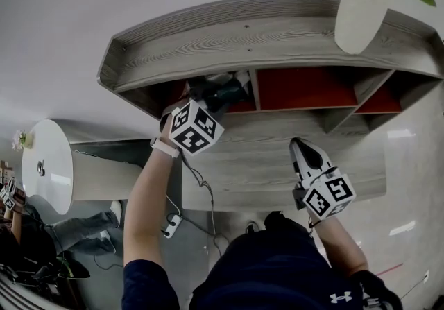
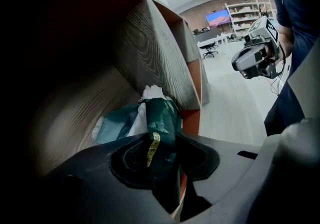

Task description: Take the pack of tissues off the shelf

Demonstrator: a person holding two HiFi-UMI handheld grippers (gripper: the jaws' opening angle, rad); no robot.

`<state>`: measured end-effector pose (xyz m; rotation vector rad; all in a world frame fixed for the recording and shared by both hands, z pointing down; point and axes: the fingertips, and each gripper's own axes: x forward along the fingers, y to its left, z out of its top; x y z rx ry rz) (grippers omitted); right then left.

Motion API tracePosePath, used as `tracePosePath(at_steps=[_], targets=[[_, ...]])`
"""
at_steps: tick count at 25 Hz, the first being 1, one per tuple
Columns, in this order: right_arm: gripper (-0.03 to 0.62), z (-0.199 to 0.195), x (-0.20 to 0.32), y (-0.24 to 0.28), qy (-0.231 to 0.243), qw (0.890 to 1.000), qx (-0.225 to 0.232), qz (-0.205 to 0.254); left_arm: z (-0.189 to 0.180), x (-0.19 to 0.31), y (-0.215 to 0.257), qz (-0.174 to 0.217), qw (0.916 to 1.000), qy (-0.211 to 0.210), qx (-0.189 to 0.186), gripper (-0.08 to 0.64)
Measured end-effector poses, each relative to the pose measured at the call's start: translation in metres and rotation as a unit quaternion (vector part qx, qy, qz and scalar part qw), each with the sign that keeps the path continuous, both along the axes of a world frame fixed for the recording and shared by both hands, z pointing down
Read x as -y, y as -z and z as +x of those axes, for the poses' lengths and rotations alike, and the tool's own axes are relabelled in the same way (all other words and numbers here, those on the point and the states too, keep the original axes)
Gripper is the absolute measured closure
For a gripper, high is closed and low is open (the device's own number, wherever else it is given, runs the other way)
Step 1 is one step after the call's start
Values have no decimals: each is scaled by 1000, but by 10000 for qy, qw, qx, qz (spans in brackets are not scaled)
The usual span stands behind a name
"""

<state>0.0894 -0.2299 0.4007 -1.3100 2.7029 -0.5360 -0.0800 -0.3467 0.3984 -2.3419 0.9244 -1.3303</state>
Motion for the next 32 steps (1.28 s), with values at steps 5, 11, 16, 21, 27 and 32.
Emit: tracePosePath(at_steps=[5, 11, 16, 21, 27, 32], targets=[[580, -4, -6, 1, -41, 10000, 1, 19, 1, -3, 2, 316, 9993, -72, 177, 443], [580, -4, -17, 4, -131, 9999, -31, 33, -3, -14, 6, 589, 9981, -58, 158, 451], [580, -9, -28, 7, -170, 9999, -9, 9, -10, -32, 10, 691, 9975, -71, 130, 454], [580, -16, -42, 9, -129, 9999, -57, 20, -16, -51, 10, 737, 9972, -64, 108, 454], [580, -24, -57, 14, -114, 9999, -95, 50, -22, -77, 14, 788, 9969, -66, 25, 454], [580, -28, -74, 12, -116, 9999, -108, 19, -21, -107, 13, 893, 9958, -173, 62, 454]])
